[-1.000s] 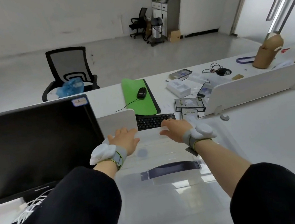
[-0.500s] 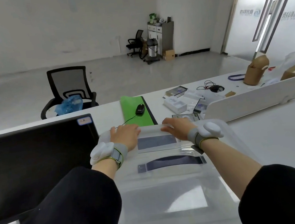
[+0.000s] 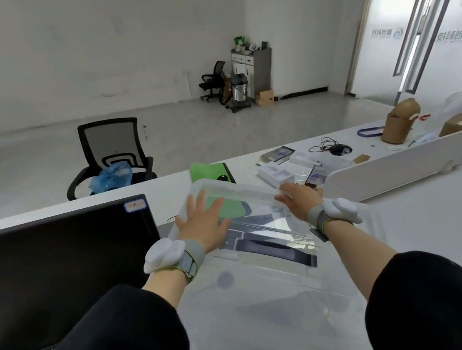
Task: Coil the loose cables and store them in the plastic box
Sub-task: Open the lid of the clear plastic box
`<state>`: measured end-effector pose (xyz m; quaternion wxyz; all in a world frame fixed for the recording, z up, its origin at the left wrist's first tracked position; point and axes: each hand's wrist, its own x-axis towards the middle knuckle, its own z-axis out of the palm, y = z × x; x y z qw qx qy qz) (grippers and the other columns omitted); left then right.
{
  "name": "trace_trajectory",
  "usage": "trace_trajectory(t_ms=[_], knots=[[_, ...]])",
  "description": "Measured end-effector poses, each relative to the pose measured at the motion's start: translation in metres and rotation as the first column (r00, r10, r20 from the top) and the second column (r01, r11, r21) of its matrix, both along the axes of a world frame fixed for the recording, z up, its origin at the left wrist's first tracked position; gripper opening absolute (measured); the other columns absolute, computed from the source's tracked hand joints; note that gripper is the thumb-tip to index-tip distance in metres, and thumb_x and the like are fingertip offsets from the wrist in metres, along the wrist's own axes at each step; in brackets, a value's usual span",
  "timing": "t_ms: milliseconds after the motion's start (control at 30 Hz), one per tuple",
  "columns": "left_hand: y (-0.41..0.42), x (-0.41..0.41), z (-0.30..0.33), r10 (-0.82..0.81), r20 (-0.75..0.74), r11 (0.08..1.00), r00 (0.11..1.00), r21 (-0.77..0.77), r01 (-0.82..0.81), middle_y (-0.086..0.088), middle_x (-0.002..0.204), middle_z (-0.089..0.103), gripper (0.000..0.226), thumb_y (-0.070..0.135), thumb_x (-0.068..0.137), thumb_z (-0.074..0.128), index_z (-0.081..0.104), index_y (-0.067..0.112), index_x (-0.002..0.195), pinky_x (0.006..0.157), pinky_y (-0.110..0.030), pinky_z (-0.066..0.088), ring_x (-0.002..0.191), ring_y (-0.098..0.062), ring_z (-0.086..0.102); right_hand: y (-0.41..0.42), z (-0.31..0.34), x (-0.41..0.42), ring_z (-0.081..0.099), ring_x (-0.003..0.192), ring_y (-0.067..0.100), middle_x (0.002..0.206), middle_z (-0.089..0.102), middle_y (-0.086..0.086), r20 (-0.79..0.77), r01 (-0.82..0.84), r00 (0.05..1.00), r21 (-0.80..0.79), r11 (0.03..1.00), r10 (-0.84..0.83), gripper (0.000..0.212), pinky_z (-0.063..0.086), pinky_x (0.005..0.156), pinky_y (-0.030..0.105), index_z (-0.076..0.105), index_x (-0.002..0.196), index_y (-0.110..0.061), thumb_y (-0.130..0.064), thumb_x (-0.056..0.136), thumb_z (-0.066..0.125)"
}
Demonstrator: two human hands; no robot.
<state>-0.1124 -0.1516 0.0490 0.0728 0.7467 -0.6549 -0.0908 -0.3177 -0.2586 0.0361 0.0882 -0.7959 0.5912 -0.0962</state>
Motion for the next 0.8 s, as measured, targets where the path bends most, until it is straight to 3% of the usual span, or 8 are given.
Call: trace_trajectory(t_ms=[67, 133, 300, 367, 433, 633, 733, 800], knots=[[0.005, -0.010, 0.003, -0.268, 0.003, 0.963, 0.963, 0.016, 0.268, 0.002, 0.151, 0.027, 0.054, 0.051, 0.093, 0.046, 0.031, 0.036, 0.142, 0.114, -0.057, 0.012, 0.142, -0.020, 0.019, -0.005, -0.002, 0.001, 0.054, 0.115, 0.030, 0.124, 0.060, 0.007, 0.025, 0.007, 1.000, 0.027, 1.000, -0.008, 0.037, 0.032, 0.098, 0.043, 0.053, 0.119, -0.014, -0.041, 0.099, 0.038], [0.009, -0.024, -0.002, -0.446, 0.054, 0.893, 0.893, 0.093, 0.440, 0.004, 0.142, 0.037, 0.056, 0.053, 0.087, 0.055, 0.039, 0.033, 0.137, 0.111, -0.052, 0.020, 0.136, -0.018, 0.030, -0.008, 0.001, 0.002, 0.054, 0.114, 0.032, 0.124, 0.060, 0.010, 0.059, 0.004, 0.998, 0.055, 0.998, -0.008, 0.038, 0.037, 0.098, 0.044, 0.054, 0.119, -0.012, -0.040, 0.099, 0.039], [0.001, -0.034, -0.019, -0.450, 0.336, 0.885, 0.828, 0.040, 0.465, -0.007, 0.125, 0.045, 0.034, 0.034, 0.091, 0.053, 0.048, 0.018, 0.121, 0.092, -0.039, 0.034, 0.118, -0.027, 0.041, -0.007, 0.003, 0.015, 0.054, 0.114, 0.032, 0.123, 0.060, 0.011, 0.067, -0.006, 0.998, 0.051, 0.999, 0.003, 0.037, 0.041, 0.095, 0.042, 0.055, 0.120, -0.012, -0.039, 0.098, 0.043], [-0.001, -0.038, -0.025, -0.459, 0.390, 0.874, 0.799, 0.033, 0.486, -0.010, 0.119, 0.048, 0.026, 0.025, 0.093, 0.047, 0.049, 0.013, 0.116, 0.081, -0.036, 0.034, 0.111, -0.030, 0.046, -0.007, 0.001, 0.018, 0.055, 0.113, 0.032, 0.122, 0.061, 0.011, 0.057, -0.015, 0.998, 0.053, 0.998, 0.012, 0.037, 0.043, 0.092, 0.040, 0.055, 0.119, -0.011, -0.038, 0.097, 0.044], [-0.002, -0.039, -0.030, -0.453, 0.405, 0.875, 0.795, 0.029, 0.484, -0.010, 0.118, 0.052, 0.026, 0.019, 0.093, 0.042, 0.051, 0.012, 0.117, 0.080, -0.036, 0.034, 0.109, -0.031, 0.048, -0.010, 0.001, 0.018, 0.056, 0.111, 0.032, 0.121, 0.061, 0.011, 0.055, -0.024, 0.998, 0.062, 0.998, 0.021, 0.036, 0.044, 0.088, 0.037, 0.056, 0.119, -0.011, -0.038, 0.097, 0.045], [-0.016, -0.040, -0.030, -0.439, 0.270, 0.890, 0.857, 0.005, 0.455, -0.011, 0.120, 0.052, 0.030, 0.019, 0.097, 0.039, 0.051, 0.011, 0.123, 0.081, -0.035, 0.035, 0.111, -0.030, 0.048, -0.014, 0.022, 0.020, 0.049, 0.123, 0.029, 0.133, 0.055, 0.011, -0.016, -0.056, 0.998, 0.161, 0.985, 0.060, 0.041, 0.039, 0.099, 0.033, 0.055, 0.130, -0.012, -0.036, 0.098, 0.044], [-0.035, -0.042, -0.020, -0.401, 0.089, 0.915, 0.912, 0.000, 0.403, -0.014, 0.119, 0.053, 0.026, 0.018, 0.098, 0.040, 0.053, 0.007, 0.118, 0.080, -0.035, 0.038, 0.110, -0.031, 0.051, -0.012, 0.033, 0.023, 0.056, 0.099, 0.029, 0.096, 0.057, 0.018, -0.058, -0.077, 0.994, 0.190, 0.979, 0.090, 0.039, 0.041, 0.081, 0.029, 0.060, 0.084, -0.001, -0.033, 0.098, 0.043], [-0.053, -0.043, -0.011, -0.348, 0.013, 0.937, 0.937, -0.001, 0.349, -0.016, 0.119, 0.055, 0.027, 0.018, 0.099, 0.039, 0.056, 0.007, 0.118, 0.086, -0.038, 0.041, 0.110, -0.033, 0.052, -0.007, 0.035, 0.025, 0.050, 0.086, 0.025, 0.086, 0.052, 0.013, -0.068, -0.083, 0.993, 0.211, 0.974, 0.099, 0.037, 0.035, 0.073, 0.026, 0.055, 0.075, -0.005, -0.032, 0.097, 0.045]])
